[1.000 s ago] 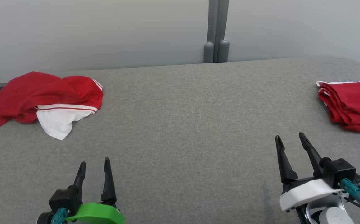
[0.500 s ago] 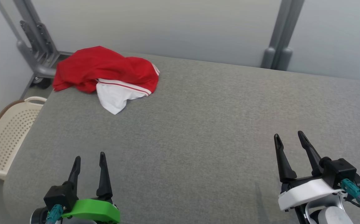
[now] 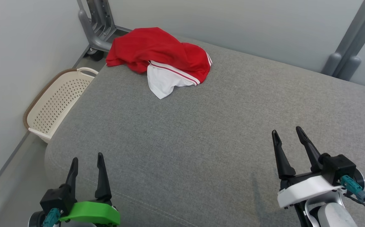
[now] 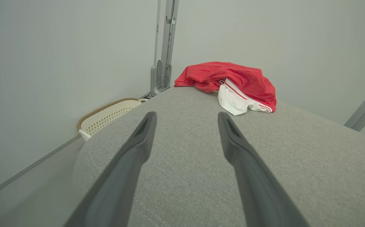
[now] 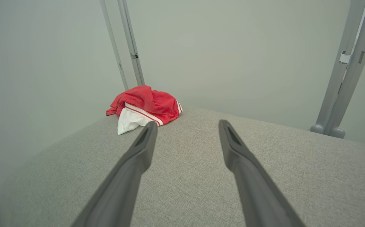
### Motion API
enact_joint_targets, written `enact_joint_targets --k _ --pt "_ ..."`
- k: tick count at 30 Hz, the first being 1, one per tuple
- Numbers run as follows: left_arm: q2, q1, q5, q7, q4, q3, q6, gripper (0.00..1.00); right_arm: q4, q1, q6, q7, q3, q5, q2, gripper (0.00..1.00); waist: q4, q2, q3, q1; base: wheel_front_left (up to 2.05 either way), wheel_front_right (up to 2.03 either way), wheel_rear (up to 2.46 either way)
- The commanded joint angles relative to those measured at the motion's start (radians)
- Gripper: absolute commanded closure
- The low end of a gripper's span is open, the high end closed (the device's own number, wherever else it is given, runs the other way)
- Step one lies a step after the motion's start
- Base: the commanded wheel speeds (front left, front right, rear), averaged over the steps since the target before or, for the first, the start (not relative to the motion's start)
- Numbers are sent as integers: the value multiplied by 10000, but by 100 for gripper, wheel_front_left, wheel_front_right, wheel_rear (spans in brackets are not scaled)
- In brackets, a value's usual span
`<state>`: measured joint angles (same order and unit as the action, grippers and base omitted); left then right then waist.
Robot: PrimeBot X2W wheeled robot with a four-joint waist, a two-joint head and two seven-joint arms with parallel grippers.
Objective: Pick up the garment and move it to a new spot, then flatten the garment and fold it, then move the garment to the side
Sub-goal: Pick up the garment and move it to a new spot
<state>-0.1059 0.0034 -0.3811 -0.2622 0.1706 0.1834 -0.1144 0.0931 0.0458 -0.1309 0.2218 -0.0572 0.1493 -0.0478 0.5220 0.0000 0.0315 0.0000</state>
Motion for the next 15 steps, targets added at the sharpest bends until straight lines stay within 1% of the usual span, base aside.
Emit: enact_joint_targets --k 1,7,12,15 --pt "43 7 -24 -33 8 -4 34 0 39 61 3 93 97 -22 -52 0 66 0 66 0 0 0 0" --pt "-141 -473 -132 44 -67 -1 237 0 -87 -30 1 88 333 -85 -50 0 -98 0 185 0 0 0 0" --pt "-629 -1720 -50 263 -328 -199 438 0 -330 198 1 25 504 -227 -50 0 -469 0 587 0 0 0 0" --pt "-1062 -2805 -37 586 -377 -397 595 0 -577 372 1 -62 532 -369 -50 0 -819 0 994 0 0 0 0"
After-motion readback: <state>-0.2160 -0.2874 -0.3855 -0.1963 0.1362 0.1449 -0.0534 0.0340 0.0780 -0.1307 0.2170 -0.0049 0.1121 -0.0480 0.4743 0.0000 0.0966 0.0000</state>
